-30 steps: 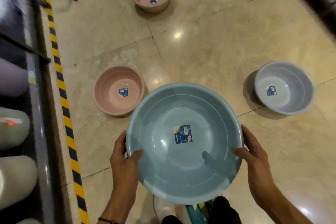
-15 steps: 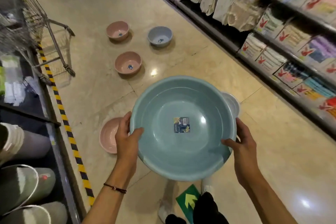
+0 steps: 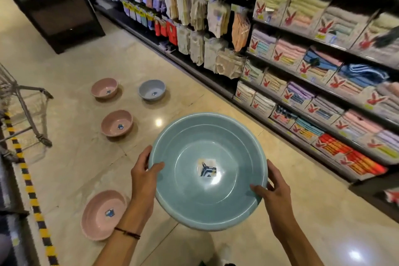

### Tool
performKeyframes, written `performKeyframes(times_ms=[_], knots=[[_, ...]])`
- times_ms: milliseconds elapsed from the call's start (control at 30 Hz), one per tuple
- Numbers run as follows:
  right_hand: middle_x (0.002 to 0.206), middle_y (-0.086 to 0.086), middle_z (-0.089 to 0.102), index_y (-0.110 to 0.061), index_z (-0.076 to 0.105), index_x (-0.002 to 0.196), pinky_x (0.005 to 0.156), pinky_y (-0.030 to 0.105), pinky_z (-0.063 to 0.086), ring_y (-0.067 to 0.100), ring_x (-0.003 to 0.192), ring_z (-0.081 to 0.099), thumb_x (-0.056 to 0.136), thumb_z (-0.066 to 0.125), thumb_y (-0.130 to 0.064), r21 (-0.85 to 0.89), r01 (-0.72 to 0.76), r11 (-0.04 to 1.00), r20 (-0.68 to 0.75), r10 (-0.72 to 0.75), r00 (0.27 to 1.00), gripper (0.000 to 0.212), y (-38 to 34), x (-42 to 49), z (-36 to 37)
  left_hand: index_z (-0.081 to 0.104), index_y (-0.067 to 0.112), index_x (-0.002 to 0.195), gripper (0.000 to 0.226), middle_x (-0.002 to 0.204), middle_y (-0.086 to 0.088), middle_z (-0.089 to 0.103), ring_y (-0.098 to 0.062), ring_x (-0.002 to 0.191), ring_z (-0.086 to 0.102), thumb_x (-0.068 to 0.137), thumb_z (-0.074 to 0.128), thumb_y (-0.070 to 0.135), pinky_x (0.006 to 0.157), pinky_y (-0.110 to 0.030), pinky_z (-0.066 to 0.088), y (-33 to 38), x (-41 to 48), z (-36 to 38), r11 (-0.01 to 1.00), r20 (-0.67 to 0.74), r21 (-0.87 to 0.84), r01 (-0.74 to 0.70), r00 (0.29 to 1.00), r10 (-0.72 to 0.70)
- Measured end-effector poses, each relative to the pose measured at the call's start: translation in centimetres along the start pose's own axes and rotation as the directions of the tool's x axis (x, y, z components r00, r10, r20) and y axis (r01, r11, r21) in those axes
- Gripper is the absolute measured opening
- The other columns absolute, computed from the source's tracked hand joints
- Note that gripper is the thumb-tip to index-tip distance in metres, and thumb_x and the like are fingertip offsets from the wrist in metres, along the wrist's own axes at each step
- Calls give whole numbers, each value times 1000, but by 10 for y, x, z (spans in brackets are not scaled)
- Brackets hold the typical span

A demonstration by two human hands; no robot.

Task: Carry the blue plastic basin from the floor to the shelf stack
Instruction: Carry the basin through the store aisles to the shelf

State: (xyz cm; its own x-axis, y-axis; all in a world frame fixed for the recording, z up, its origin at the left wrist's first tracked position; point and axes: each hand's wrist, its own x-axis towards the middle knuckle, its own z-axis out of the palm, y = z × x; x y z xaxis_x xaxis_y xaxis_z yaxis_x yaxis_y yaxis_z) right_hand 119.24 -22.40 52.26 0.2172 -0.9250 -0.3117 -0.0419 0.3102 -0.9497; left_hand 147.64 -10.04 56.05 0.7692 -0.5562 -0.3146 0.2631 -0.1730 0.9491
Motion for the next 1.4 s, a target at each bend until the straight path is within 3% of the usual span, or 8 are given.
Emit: performKeyframes(times_ms=[233,567,733,867,1067,1133,1267,1400], knots=[[136,-10,66,-39,58,143,87,57,62,26,123,63,82,75,8,-16,2,1000,-48,-3,999,79,-18,62,-37,64,43,123,57,112,21,72,-3,94,74,89,67,-3,65,-18,59,-7,31,75,999,13,-13,38,999,-38],[128,-25,67,-52,60,134,81,46,66,17,122,63,84,72,9,-43,-121,992,-157,113,981,80,15,193,-42,63,38,124,58,124,5,69,-22,118,65,90,62,-9,89,-40,59,-51,146,153,987,109,93,131,984,-140],[126,-26,67,-51,61,132,81,37,65,8,121,62,74,70,17,-82,-225,971,-230,201,952,89,44,262,-30,63,39,128,58,121,10,71,-8,104,72,92,62,-7,78,-26,59,-83,224,187,971,139,122,203,966,-219],[135,-18,65,-38,58,143,94,43,58,7,123,60,69,67,22,-91,-296,951,-248,267,931,96,76,315,-19,65,32,125,50,120,5,72,-17,110,70,93,62,-7,84,-32,60,-114,282,213,962,142,149,230,958,-251],[123,-35,67,-47,58,133,66,9,57,-21,101,63,73,67,23,-84,-397,914,-260,364,894,92,134,381,-11,67,23,130,50,124,-1,70,-22,113,66,80,67,22,85,-28,57,-180,352,243,948,114,212,239,957,-267],[117,-40,67,-45,57,136,70,11,59,-21,101,63,75,69,21,-93,-419,903,-247,387,888,91,160,405,-10,68,22,129,46,124,2,72,-20,116,67,84,67,29,91,-35,56,-208,373,247,946,114,189,265,950,-289],[111,-41,69,-36,49,148,69,12,60,-17,100,66,79,67,20,-113,-462,880,-207,434,877,90,223,450,-9,69,26,127,56,118,14,75,-5,105,71,74,67,45,75,-19,57,-278,414,259,929,67,178,325,938,-341],[122,-15,72,-41,56,144,77,39,66,10,107,71,79,69,16,-131,-453,882,-162,432,887,87,300,492,-11,70,33,125,41,128,11,70,-7,115,67,86,57,39,87,-30,53,-366,452,266,917,67,228,327,934,-350]])
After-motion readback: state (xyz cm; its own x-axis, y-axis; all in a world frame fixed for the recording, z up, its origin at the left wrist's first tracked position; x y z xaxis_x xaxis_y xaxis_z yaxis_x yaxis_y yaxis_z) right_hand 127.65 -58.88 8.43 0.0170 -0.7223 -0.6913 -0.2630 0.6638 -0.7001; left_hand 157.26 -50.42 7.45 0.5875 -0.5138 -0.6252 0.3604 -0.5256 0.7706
